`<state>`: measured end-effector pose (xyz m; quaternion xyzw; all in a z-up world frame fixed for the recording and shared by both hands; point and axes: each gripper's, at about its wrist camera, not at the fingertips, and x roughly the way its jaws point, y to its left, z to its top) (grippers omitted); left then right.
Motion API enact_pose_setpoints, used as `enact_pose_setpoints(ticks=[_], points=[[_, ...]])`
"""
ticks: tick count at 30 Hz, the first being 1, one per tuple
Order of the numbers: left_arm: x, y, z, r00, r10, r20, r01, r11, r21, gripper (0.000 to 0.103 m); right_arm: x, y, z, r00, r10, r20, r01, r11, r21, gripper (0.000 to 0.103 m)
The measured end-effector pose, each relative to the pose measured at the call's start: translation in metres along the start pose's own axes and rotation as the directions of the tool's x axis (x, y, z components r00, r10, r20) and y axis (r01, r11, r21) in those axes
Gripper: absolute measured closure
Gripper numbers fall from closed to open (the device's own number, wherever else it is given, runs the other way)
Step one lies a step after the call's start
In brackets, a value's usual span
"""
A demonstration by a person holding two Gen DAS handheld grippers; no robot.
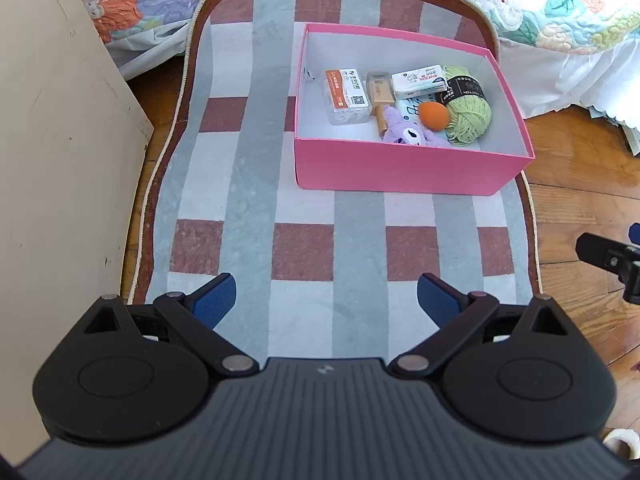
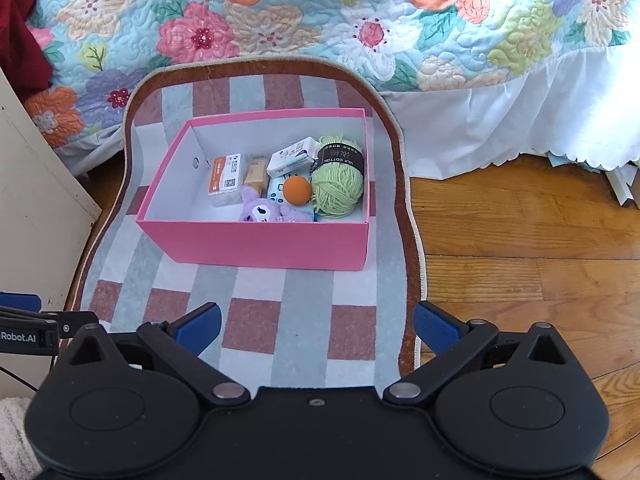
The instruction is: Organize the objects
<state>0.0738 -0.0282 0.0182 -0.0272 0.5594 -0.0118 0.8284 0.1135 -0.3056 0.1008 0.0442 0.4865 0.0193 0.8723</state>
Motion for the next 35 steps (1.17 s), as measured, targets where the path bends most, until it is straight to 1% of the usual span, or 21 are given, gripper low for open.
enact_pose_setpoints(ticks=[8, 15, 20, 23, 29, 31, 35], points=[[0.001, 0.0011, -0.0006, 1.0, -0.007, -0.002, 0.007, 1.0, 0.0, 0.005, 0.0053, 0.0019, -0.0014, 1.0, -0.015, -0.024, 0.015, 1.0, 0.006, 0.0], [0.0019, 0.0003, -0.0013, 0.999, 0.031, -0.008, -0.031, 1.0, 0.0, 0.005, 0.0062, 0.0005, -0.0021, 0.999, -0.023, -0.035, 0.023, 1.0, 0.013, 0.0], [0.0033, 0.0037, 0.0001, 0.999, 0.029, -0.017, -0.029, 1.0, -0.008, 0.005, 0.0068, 0.0009, -0.0022, 0.999, -0.019, -0.038, 0.019, 1.0, 0.005, 0.0], [0.0039, 0.0047, 0.0003, 0.999, 0.034, -0.023, -0.034, 0.999, -0.012, 0.004, 0.0074, 0.0011, -0.0022, 0.999, -0.031, -0.044, 0.031, 1.0, 0.003, 0.0], [0.0042, 0.003, -0.0003, 0.999, 0.049, -0.016, -0.049, 0.999, 0.003, 0.004, 0.0086, -0.0015, -0.0023, 0.998, -0.038, -0.047, 0.039, 0.999, 0.011, 0.0], [0.0042, 0.0023, 0.0002, 0.999, 0.051, -0.015, -0.05, 0.999, 0.009, 0.003, 0.009, -0.0015, -0.0021, 0.998, -0.04, -0.048, 0.041, 0.999, 0.01, 0.0], [0.004, 0.0032, 0.0009, 0.999, 0.049, -0.016, -0.049, 0.999, 0.006, 0.002, 0.0082, -0.0005, -0.0023, 0.995, -0.091, -0.031, 0.091, 0.996, -0.022, 0.0]])
